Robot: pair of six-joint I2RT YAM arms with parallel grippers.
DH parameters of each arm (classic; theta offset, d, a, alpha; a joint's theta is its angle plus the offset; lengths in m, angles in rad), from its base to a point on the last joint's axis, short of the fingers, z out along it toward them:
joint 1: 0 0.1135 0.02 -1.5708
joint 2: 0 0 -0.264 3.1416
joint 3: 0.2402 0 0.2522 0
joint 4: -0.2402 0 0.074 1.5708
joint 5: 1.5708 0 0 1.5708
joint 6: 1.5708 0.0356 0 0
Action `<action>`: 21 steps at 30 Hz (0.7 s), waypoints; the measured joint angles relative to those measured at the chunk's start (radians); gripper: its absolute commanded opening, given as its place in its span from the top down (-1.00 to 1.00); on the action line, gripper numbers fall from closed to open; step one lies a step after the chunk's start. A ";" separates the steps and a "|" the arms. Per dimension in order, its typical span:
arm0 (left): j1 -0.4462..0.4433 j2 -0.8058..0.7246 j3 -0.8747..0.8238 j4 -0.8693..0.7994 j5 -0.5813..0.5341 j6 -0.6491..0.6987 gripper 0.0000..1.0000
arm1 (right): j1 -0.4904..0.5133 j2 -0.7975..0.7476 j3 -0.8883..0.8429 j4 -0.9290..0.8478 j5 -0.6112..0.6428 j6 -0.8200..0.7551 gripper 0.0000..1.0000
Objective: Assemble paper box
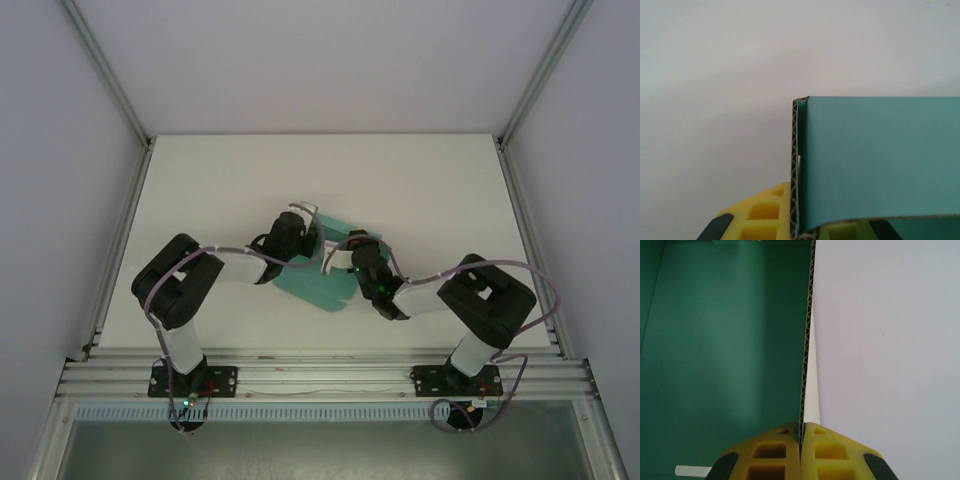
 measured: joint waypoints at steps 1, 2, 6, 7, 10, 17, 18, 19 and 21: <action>-0.013 0.009 0.003 0.009 -0.036 -0.007 1.00 | 0.000 -0.005 0.001 -0.011 0.002 0.008 1.00; -0.026 0.018 0.006 0.018 -0.075 -0.017 1.00 | 0.000 -0.009 0.002 -0.018 0.002 0.015 1.00; -0.061 0.038 0.003 0.049 -0.184 -0.065 1.00 | 0.000 -0.014 0.013 -0.043 0.002 0.030 1.00; -0.065 0.039 -0.003 0.062 -0.192 -0.069 1.00 | 0.000 -0.014 0.014 -0.045 0.002 0.031 1.00; -0.072 0.040 -0.020 0.093 -0.216 -0.079 1.00 | 0.001 -0.014 0.016 -0.046 -0.005 0.034 1.00; -0.070 0.028 -0.042 0.075 -0.195 -0.088 0.46 | 0.002 -0.015 0.022 -0.063 -0.007 0.046 1.00; -0.067 0.024 -0.054 0.060 -0.184 -0.089 0.46 | 0.003 -0.016 0.022 -0.065 -0.007 0.049 1.00; -0.066 0.022 -0.063 0.045 -0.174 -0.089 0.46 | 0.004 -0.016 0.023 -0.068 -0.007 0.052 1.00; -0.065 0.014 -0.076 0.019 -0.154 -0.089 0.46 | 0.005 -0.016 0.024 -0.076 -0.010 0.056 1.00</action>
